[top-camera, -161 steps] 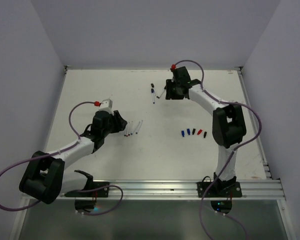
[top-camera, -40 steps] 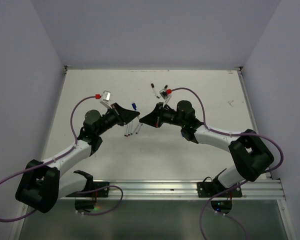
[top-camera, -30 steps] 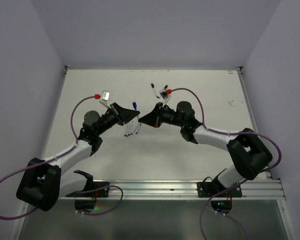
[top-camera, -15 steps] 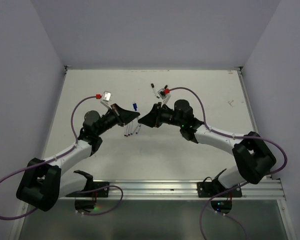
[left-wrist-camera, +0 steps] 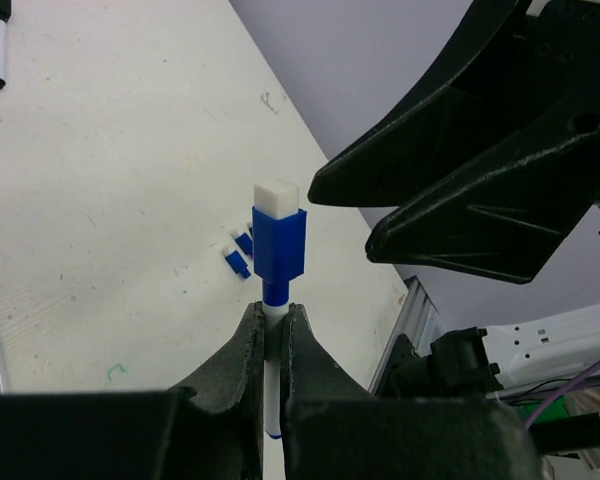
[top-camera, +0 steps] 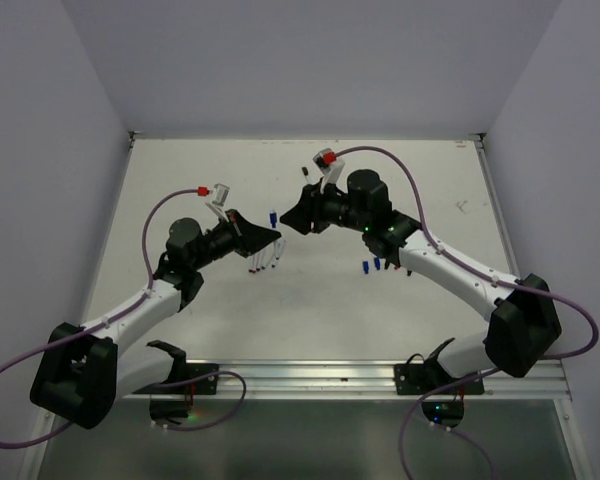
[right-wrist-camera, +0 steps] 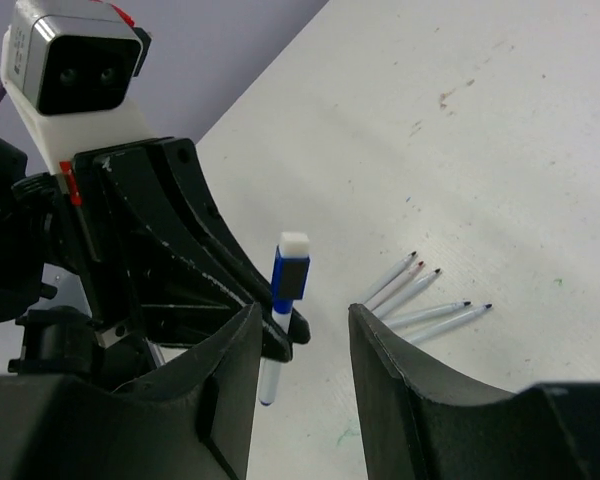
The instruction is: Open the pen caps
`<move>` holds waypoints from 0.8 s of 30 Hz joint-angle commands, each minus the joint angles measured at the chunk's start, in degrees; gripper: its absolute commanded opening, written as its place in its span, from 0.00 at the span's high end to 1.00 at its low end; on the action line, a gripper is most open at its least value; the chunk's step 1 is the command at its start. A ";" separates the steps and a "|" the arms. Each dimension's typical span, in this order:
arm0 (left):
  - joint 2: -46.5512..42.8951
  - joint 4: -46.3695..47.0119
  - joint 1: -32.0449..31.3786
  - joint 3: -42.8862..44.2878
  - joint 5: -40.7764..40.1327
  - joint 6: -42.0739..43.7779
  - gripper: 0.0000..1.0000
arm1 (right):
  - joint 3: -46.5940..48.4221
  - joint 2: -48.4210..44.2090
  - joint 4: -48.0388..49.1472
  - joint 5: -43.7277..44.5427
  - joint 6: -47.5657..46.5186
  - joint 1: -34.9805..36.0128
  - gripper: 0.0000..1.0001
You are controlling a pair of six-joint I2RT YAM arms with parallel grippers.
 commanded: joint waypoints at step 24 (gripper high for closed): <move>-0.55 1.97 -1.70 1.89 4.47 1.97 1.00 | -0.10 4.08 11.70 -8.23 5.78 -0.02 0.56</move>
